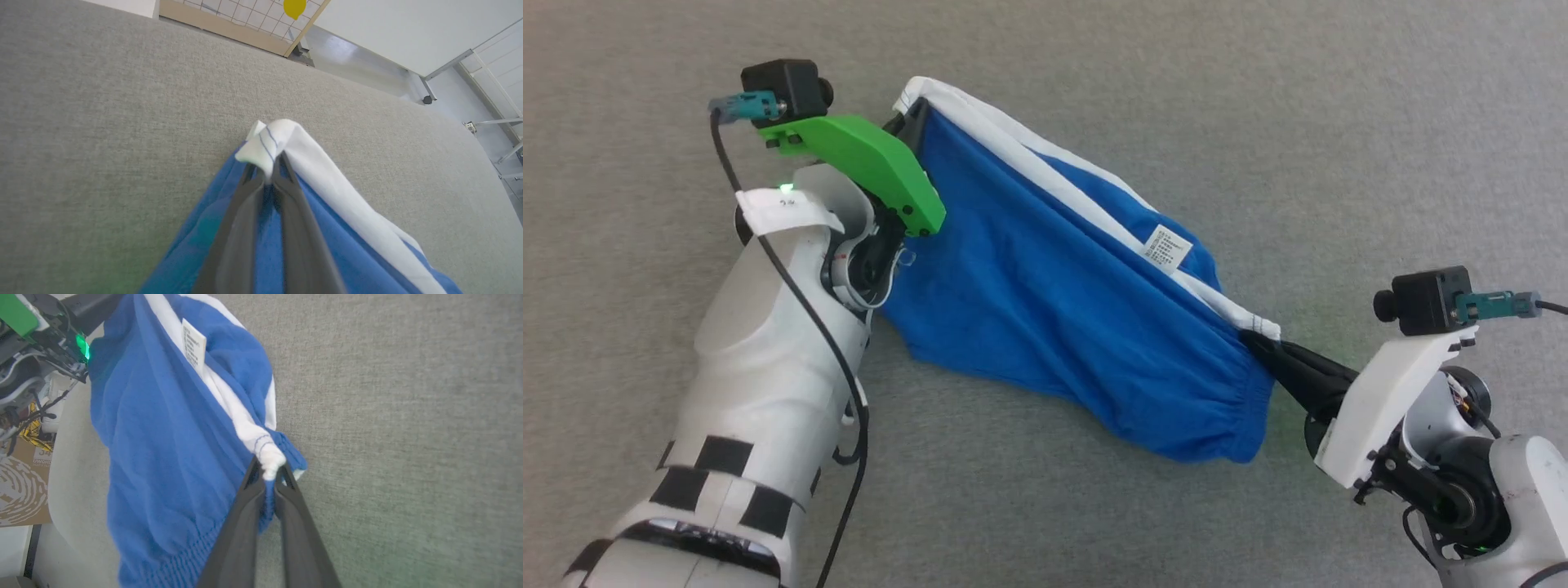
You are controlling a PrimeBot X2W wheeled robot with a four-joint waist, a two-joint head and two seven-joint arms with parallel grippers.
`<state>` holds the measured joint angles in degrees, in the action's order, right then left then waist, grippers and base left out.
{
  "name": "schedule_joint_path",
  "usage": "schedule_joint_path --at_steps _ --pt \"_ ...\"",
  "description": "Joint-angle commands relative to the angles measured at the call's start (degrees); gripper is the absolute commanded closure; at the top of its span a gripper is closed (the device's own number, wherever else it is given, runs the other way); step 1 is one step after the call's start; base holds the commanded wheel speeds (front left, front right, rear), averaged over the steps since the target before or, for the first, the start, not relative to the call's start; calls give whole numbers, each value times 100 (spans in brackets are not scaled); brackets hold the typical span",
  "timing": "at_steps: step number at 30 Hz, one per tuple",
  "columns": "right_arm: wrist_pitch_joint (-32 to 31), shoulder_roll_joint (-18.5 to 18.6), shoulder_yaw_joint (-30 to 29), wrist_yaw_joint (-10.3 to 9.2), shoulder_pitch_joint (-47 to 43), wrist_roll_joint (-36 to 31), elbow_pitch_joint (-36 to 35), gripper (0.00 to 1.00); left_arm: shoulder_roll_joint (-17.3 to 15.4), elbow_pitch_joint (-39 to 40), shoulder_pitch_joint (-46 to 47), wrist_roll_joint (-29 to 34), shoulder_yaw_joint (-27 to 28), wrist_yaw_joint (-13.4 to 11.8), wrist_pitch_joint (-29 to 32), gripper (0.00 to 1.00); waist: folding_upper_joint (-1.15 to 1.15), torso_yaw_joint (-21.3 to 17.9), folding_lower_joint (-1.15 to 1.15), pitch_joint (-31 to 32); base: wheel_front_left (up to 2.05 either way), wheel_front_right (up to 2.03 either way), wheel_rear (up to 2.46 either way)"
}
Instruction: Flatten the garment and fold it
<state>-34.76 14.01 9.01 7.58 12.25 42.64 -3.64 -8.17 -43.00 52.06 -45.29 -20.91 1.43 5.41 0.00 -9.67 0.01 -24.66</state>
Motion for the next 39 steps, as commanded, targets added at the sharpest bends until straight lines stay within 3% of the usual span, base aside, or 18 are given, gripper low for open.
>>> schedule_joint_path --at_steps 1,7,8,9,10,11,19,24,29,34,39 --pt "51 1 20 -9 101 45 42 100 10 -77 167 8 -6 58 -68 100 0 -214 -1 -233 0 0 0" --pt "126 21 142 -9 142 115 113 100 17 -486 363 38 -33 123 -200 100 0 -269 -1 -271 0 0 0" --pt "140 13 160 -9 144 139 107 54 20 -553 375 23 -20 118 -213 100 0 -268 -1 -254 0 0 0" --pt "171 9 164 -9 142 147 96 0 21 -623 390 13 -7 119 -242 76 0 -263 -1 -229 0 0 0" --pt "195 13 178 -9 140 152 78 0 20 -673 399 6 7 117 -285 17 0 -254 -1 -198 0 0 0" --pt "215 21 200 -9 125 166 45 0 4 -739 411 39 -14 114 -325 0 0 -240 -1 -154 0 0 0" --pt "511 112 32 -9 -205 -144 -393 0 35 -833 477 31 -15 331 -838 0 0 -22 -1 329 0 0 0" --pt "611 -62 -377 -9 -659 -1275 -704 0 -284 -450 355 652 -400 372 -1589 0 0 137 -1 764 0 0 0" --pt "334 -684 -502 -9 -1138 -2240 -1117 0 -665 367 -193 1266 -601 27 -1972 0 0 266 -1 1110 0 0 0" --pt "-61 -930 -412 -9 -1462 -2983 -1411 0 -1144 1706 -1213 1653 -420 -441 -2035 0 0 362 -1 1316 0 0 0" --pt "-361 -1080 -513 -9 -1565 -3351 -1353 0 -1332 3177 -2526 1808 100 -975 -2039 0 0 507 -1 1436 0 0 0"
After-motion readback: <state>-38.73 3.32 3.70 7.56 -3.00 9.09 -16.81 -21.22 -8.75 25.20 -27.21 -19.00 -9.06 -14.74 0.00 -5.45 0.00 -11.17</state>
